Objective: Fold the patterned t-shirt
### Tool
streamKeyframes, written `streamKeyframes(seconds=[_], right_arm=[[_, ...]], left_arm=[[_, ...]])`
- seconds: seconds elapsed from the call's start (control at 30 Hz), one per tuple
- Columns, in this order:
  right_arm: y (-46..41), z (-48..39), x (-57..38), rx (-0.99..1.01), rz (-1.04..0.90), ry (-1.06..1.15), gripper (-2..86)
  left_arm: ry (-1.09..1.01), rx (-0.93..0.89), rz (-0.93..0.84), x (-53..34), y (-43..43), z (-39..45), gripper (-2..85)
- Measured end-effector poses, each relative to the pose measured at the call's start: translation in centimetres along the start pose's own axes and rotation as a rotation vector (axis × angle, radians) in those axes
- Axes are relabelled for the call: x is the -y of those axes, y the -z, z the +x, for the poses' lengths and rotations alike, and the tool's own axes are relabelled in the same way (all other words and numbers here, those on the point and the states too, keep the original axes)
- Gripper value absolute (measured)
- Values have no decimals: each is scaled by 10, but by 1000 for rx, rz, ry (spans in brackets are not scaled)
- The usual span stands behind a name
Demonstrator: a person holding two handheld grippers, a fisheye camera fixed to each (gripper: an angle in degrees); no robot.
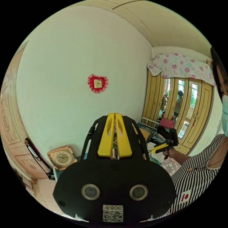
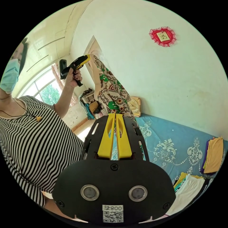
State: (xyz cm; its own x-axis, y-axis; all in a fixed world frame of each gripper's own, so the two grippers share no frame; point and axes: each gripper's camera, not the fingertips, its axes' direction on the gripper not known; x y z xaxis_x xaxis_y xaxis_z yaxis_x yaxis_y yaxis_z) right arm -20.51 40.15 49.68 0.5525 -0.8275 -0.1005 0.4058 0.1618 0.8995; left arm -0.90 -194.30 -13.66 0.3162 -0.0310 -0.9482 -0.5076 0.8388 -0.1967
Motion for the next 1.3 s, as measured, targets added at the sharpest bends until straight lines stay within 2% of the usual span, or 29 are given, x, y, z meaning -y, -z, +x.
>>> streamKeyframes(seconds=[0.3, 0.6, 0.83, 1.03, 1.2, 1.3], right_arm=[[63, -23, 9, -5, -37, 132, 1], [101, -69, 24, -15, -18, 326, 1], [88, -54, 40, -54, -36, 376, 1], [-9, 57, 69, -162, -262, 243, 1], [-149, 232, 73, -138, -454, -86, 3], [-222, 320, 45, -165, -556, -271, 4]], left_arm=[[92, -5, -74, -97, 19, -82, 3], [-30, -24, -48, -138, 38, -122, 3], [9, -3, -100, -151, -23, -196, 4], [149, -3, -279, -182, -164, -310, 6], [356, -10, -419, -243, -307, -415, 19], [480, 73, -599, -306, -392, -471, 36]])
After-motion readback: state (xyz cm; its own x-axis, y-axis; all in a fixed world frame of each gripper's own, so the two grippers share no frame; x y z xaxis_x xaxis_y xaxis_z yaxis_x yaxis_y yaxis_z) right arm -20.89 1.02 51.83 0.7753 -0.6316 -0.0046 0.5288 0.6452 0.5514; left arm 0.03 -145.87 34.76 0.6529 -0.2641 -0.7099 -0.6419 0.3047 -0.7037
